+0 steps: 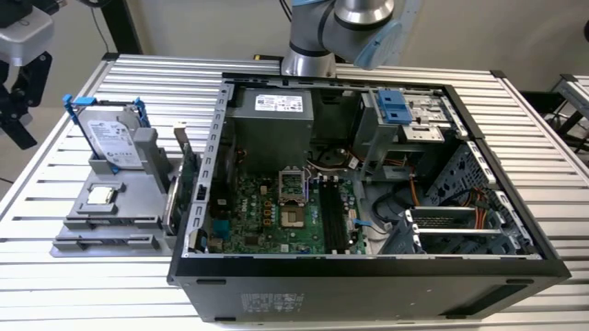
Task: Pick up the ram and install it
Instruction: 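Pick up the ram and move it above insertion slot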
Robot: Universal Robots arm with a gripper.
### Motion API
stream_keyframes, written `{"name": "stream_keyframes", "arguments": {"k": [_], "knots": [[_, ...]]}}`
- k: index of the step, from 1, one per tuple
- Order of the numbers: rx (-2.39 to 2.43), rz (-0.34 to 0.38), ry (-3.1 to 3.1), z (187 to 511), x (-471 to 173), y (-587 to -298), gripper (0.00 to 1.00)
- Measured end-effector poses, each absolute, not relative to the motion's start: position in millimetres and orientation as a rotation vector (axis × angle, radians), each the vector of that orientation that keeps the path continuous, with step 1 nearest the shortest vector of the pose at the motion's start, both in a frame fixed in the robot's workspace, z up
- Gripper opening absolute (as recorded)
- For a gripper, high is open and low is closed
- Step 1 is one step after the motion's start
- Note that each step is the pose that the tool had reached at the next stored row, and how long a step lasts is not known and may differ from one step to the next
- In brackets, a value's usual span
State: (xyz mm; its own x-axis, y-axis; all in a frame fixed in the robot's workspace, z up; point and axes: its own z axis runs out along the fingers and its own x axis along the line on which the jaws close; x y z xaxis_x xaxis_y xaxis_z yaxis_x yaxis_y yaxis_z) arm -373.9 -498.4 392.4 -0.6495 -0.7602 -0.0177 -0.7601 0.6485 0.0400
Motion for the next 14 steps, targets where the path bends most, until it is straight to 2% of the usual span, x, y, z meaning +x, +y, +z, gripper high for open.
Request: {"name": "stream_keyframes", "arguments": {"k": [14], "knots": [[1.665, -0.058, -2.664, 391.6, -373.9, -498.4, 0.00]]}}
